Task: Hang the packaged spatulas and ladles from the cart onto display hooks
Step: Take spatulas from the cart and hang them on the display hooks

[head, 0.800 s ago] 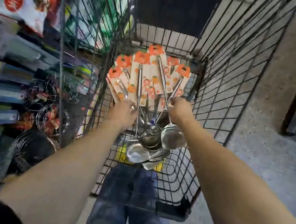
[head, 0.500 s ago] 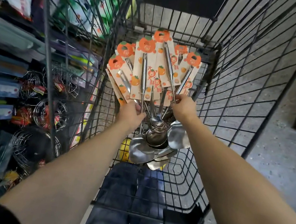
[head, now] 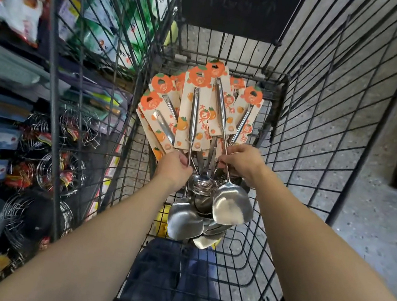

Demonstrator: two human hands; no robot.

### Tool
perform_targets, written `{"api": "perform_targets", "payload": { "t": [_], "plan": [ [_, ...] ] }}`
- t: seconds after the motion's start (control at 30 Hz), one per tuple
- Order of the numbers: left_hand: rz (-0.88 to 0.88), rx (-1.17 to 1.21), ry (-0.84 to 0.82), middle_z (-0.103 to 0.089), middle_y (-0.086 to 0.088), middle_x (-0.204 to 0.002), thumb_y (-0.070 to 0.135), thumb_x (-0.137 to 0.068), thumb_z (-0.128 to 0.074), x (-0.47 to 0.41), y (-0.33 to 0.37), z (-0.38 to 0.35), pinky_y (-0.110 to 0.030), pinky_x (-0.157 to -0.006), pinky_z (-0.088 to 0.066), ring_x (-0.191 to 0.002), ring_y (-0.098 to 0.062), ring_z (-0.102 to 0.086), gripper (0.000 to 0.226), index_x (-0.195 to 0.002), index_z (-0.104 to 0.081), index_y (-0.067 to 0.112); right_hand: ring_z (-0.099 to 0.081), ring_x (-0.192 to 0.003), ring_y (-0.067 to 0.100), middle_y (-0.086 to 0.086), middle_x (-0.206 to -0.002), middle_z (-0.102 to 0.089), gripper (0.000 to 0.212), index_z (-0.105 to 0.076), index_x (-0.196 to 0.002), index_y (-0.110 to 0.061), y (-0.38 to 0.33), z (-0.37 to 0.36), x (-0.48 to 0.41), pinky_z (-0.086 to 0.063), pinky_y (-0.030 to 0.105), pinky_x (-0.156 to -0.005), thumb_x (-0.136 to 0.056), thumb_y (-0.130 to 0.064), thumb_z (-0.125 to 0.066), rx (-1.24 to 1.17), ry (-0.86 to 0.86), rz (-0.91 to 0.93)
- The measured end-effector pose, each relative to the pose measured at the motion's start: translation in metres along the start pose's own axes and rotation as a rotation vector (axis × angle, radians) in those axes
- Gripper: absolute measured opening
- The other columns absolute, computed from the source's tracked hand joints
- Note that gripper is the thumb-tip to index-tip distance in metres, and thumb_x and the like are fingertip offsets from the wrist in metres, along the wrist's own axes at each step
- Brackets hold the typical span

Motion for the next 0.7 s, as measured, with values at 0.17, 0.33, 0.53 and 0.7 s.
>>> {"api": "perform_targets", "payload": {
  "t": [0.17,0.33,0.53,0.7],
  "plan": [
    [-0.015,0.044,-0.057,-0.061,0.001,-0.090,0.012,-0.098,-0.067,0.004,-0.003,-0.002,-0.039,-0.086,-0.058,-0.084,-0.019,-0.061,0.025,-0.122,-0.061,0.013,-0.076,-0.099,0.029,0.017,-0.107,-0.074,0.034,-0.059,-0.124,-0.004,0.003,-0.012,0.015,-0.064,0.032,-0.075,-0.092,0.005,-0.066,-0.057,-0.100,-0.036],
    [-0.040,0.091,-0.088,-0.070,-0.002,-0.098,0.018,-0.096,-0.070,0.005,0.000,0.006,-0.048,-0.092,-0.061,-0.095,-0.027,-0.071,0.024,-0.120,-0.065,0.016,-0.074,-0.088,0.024,0.020,-0.110,-0.073,0.018,-0.067,-0.112,0.001,0.002,-0.010,0.019,-0.061,0.027,-0.065,-0.095,0.005,-0.063,-0.038,-0.086,-0.011],
    [-0.135,0.089,-0.150,-0.069,-0.007,-0.102,0.018,-0.094,-0.072,0.018,0.013,0.019,-0.047,-0.094,-0.059,-0.100,-0.025,-0.070,0.017,-0.107,-0.062,0.025,-0.075,-0.099,0.032,0.023,-0.108,-0.074,0.018,-0.066,-0.112,0.002,-0.003,-0.007,0.033,-0.062,0.040,-0.084,-0.094,0.005,-0.065,-0.026,-0.071,0.057],
    [-0.195,0.135,-0.133,-0.067,-0.004,-0.110,0.020,-0.098,-0.069,0.042,0.036,0.051,-0.036,-0.083,-0.062,-0.100,-0.020,-0.068,0.028,-0.124,-0.064,0.012,-0.076,-0.097,0.032,0.017,-0.105,-0.076,0.025,-0.066,-0.119,-0.004,-0.024,-0.002,0.069,-0.064,0.039,-0.083,-0.094,0.002,-0.066,-0.051,-0.054,0.124]
  ]
}}
Point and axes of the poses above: each hand's wrist, its own x-axis away from the middle knuckle, its own z-axis out of the back of the hand, y = z × x, the point moved 10 cm from there along -x, towards the middle knuckle
